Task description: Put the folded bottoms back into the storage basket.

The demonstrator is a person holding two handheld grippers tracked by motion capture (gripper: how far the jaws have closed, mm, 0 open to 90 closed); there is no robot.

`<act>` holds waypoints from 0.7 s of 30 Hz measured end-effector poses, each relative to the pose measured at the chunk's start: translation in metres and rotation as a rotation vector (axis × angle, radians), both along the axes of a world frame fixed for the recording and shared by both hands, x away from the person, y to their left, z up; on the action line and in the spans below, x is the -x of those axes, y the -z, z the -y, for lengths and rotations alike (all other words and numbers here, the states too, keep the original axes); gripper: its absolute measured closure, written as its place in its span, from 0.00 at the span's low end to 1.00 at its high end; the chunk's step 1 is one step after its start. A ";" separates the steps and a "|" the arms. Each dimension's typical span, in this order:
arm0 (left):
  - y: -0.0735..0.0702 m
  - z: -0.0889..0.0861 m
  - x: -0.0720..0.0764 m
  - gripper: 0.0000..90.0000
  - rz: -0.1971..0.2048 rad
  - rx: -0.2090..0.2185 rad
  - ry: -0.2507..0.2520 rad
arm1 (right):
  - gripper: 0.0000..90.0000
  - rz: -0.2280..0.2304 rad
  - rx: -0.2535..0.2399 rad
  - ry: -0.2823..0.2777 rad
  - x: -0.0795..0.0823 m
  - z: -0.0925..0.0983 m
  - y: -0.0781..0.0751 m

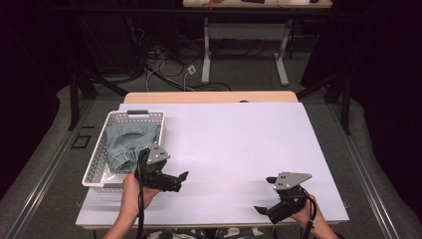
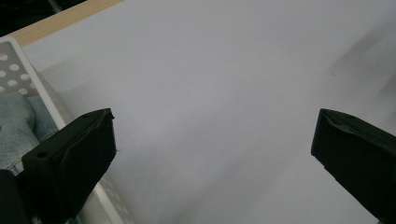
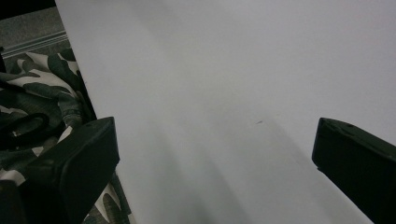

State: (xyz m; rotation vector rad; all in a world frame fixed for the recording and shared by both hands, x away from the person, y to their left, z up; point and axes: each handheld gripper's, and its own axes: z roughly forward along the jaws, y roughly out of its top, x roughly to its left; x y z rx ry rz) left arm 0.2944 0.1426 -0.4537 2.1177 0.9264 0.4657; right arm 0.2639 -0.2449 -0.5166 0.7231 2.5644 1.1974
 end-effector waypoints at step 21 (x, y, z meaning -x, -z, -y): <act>0.034 0.001 0.027 0.00 -0.052 0.029 0.058 | 0.01 0.002 0.004 -0.003 0.000 -0.001 0.001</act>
